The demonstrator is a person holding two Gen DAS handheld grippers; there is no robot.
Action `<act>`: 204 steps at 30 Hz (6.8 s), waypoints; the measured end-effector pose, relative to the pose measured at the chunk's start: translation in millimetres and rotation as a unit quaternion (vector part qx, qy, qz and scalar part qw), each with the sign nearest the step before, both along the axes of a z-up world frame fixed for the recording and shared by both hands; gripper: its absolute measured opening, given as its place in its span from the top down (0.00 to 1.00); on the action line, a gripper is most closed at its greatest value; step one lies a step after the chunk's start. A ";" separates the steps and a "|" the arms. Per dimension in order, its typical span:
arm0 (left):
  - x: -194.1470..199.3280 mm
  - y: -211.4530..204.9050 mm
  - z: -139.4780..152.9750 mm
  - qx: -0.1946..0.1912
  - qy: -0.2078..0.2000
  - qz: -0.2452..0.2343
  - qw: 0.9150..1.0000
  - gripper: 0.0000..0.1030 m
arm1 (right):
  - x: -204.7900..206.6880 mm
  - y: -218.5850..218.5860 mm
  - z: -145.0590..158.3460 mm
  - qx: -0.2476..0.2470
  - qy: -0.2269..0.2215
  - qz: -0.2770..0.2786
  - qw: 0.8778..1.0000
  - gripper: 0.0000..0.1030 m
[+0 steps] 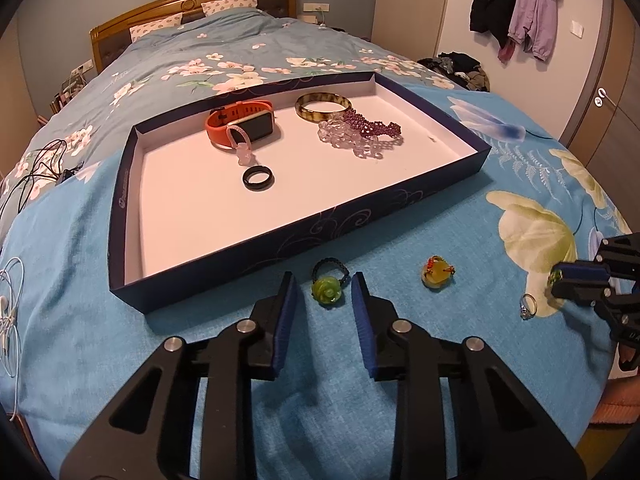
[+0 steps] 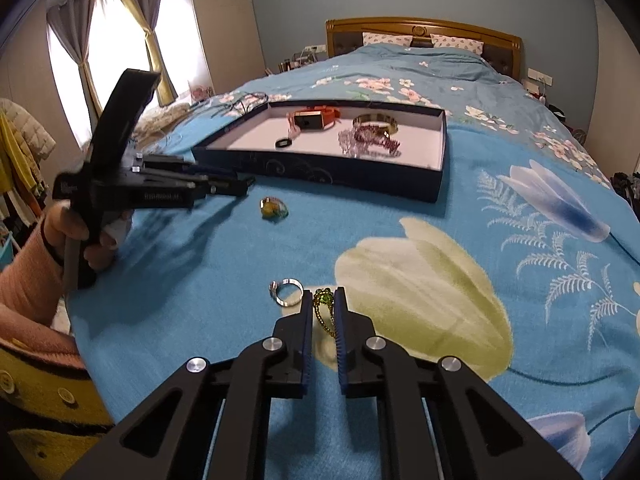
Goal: Organize jewelry
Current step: 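Grasp the gold chain with green pendant with the right tool while the left tool grasps the green stone ring, then carry the gold chain and green ring over the box lid with both tools, then lower both into the box lid and open both tools, then grasp the yellow ring with the left tool while the right tool reaches the silver ring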
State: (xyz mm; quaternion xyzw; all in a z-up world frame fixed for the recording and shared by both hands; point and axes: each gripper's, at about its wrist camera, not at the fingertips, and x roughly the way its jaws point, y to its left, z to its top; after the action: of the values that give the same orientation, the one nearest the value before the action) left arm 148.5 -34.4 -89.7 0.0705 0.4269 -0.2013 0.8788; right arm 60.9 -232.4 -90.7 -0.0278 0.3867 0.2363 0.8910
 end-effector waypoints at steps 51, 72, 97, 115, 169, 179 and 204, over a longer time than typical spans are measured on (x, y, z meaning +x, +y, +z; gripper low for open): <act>-18.1 6.4 33.2 -0.047 -0.047 0.001 0.998 0.84 | 53.8 17.9 37.6 0.044 -0.060 0.004 0.997 0.92; -4.5 16.8 56.6 -0.047 -0.083 0.022 0.995 0.84 | 96.6 31.8 50.5 0.023 -0.090 0.008 0.996 0.92; 19.6 15.7 52.8 -0.036 -0.086 0.038 0.995 0.84 | 127.3 47.3 44.5 0.007 -0.080 0.016 0.997 0.92; 40.0 13.8 40.4 -0.024 -0.067 0.044 0.996 0.84 | 146.9 57.2 34.4 -0.020 -0.065 0.024 0.997 0.92; -1.2 17.9 46.2 -0.051 -0.081 -0.005 0.995 0.69 | 119.6 34.2 39.5 -0.002 -0.058 0.016 0.998 0.67; -38.8 -14.4 31.8 -0.043 -0.063 -0.078 0.994 0.54 | 75.4 20.6 23.7 0.009 -0.033 0.010 0.999 0.61; -13.3 -50.3 -2.1 -0.020 0.007 -0.083 0.996 0.81 | 22.6 9.5 -10.2 -0.012 0.029 0.013 0.999 0.51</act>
State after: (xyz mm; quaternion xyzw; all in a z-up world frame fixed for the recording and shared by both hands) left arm 135.2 -84.7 -91.8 0.0870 0.4215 -0.2823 0.8574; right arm 83.5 -222.9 -100.9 -0.0362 0.4146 0.2439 0.8759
